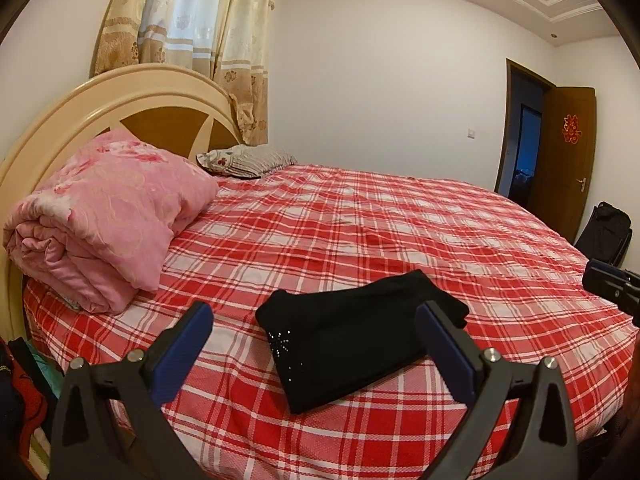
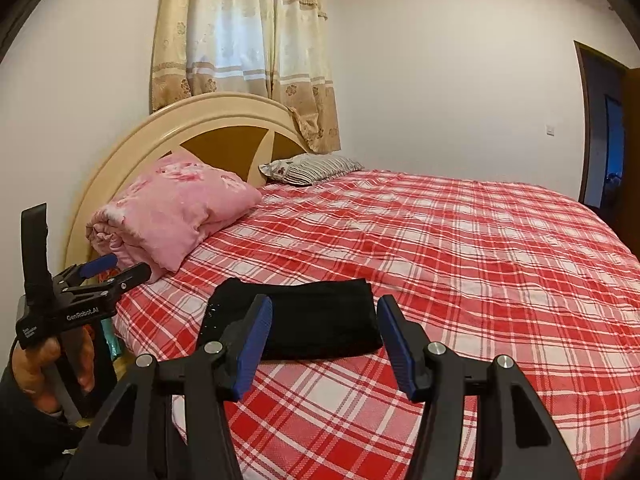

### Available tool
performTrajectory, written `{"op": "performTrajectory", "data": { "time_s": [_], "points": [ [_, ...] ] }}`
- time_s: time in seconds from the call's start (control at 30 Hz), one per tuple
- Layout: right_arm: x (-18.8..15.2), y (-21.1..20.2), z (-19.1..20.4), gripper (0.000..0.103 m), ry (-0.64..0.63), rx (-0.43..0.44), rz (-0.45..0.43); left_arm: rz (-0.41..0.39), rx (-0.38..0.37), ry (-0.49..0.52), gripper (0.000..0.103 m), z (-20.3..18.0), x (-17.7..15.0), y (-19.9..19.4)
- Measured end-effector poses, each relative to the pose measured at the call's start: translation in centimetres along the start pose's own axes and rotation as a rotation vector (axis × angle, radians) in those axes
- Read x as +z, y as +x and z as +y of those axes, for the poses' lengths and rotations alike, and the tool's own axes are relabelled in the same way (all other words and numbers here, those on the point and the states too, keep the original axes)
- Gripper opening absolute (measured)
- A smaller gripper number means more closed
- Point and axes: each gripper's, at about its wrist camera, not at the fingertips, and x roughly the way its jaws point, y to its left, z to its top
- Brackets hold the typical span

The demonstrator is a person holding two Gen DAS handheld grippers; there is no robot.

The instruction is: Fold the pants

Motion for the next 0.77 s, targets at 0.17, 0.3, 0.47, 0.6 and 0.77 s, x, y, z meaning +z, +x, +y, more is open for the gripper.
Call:
{"op": "performTrajectory", "data": {
  "time_s": [0.17, 0.3, 0.47, 0.6, 0.77],
  "points": [
    [-0.11, 0.2, -0.04, 0.057, -0.002, -0.005, 0.008, -0.034, 0.01, -0.007, 0.103, 0.03, 0.38, -0.7],
    [-0.16, 0.29, -0.12, 0.057, -0.002, -0.005, 0.01, -0.037, 0.015, -0.011, 0.103, 0.08, 0.59, -0.75],
    [-0.39, 0.48, 0.07, 0.057, -0.009, -0.004, 0.018, -0.027, 0.007, -0.021, 0.103, 0.23, 0.58, -0.59],
    [-0.47, 0.57, 0.48, 0.057, -0.021, -0.002, 0.024, -0.015, 0.016, -0.03, 0.103, 0.37, 0.52, -0.37],
    [-0.55, 0.7, 0.53, 0.057, -0.022, 0.001, 0.029, -0.017, 0.028, -0.025, 0.103, 0.25, 0.29, -0.31]
  ]
}}
